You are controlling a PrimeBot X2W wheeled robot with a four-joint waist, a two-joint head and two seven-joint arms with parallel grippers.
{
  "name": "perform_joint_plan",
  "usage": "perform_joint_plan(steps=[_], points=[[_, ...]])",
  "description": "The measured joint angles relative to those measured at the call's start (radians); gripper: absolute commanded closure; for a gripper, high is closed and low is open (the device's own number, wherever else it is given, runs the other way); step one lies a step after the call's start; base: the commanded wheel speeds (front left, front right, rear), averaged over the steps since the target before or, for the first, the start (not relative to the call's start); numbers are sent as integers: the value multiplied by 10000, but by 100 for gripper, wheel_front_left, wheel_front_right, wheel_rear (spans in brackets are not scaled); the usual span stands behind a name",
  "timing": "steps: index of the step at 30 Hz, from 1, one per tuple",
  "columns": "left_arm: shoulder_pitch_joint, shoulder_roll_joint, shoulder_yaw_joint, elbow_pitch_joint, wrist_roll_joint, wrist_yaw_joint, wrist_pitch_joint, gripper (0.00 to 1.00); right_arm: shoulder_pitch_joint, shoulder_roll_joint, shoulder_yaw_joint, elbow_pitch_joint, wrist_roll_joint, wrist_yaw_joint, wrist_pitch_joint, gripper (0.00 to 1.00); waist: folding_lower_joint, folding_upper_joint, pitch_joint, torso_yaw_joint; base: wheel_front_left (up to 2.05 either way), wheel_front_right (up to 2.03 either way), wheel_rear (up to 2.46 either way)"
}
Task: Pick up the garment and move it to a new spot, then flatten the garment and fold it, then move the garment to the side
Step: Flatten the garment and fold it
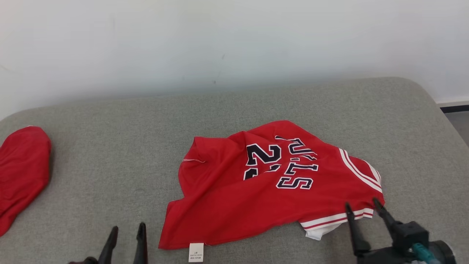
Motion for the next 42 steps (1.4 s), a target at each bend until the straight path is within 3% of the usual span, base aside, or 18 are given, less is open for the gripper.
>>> perform_joint_plan(steps=[6,16,33,37,42], points=[[461,-322,859,-934,830,-19,-29,0,-51,92,-1179,138,113,2,1436,0,1,0,-63,-23,0,0,0],[731,-685,1492,-1601,1563,-527,-29,0,-1072,-63,-2372,924,357,0,3979,0,2,0,327,79,0,0,0],[252,-834,1649,-1528,2038,-888,-29,0,-2940,-251,-2675,3641,593,2,4201,1,3,1,1188,607,0,0,0],[150,-851,1645,-1501,2071,-951,-29,0,-3179,-347,-2520,3889,625,2,3593,98,3,1,1316,713,0,0,0],[129,-857,1649,-1423,2115,-970,-29,0,-3237,-382,-2313,3770,642,0,2888,100,3,1,1290,756,0,0,0]])
